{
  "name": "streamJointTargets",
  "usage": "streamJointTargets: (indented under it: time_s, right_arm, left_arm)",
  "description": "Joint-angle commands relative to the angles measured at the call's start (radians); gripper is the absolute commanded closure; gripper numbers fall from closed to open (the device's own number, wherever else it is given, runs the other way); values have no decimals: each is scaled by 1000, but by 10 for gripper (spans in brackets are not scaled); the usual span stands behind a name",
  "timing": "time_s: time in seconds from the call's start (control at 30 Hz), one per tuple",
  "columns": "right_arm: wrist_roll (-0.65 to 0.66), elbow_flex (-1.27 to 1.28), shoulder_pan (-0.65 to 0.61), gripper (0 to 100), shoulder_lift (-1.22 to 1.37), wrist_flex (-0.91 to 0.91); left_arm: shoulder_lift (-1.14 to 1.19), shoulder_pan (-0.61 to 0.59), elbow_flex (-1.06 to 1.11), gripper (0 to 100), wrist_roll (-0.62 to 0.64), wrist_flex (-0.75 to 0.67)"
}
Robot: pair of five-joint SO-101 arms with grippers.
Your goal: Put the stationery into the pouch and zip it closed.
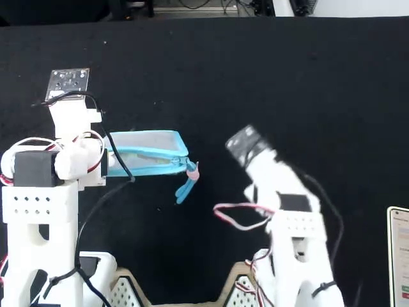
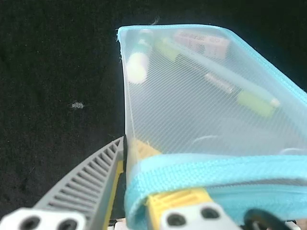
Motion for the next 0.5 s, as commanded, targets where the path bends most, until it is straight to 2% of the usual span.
streamJointTargets:
  time_s: [0.0,0.17,0.27,0.47]
  right_arm:
    - [44,97,-58,972,-35,-95]
    - [41,101,-72,864,-28,-48]
    - [25,104,-71,887,-28,-8]
    - [-226,30,-78,858,-27,18]
  left_arm:
    - [6,-24,12,970,-3,-5]
    - [6,-24,13,970,-3,-5]
    - [6,-24,10,970,-3,-5]
    - [6,-24,5,970,-2,-3]
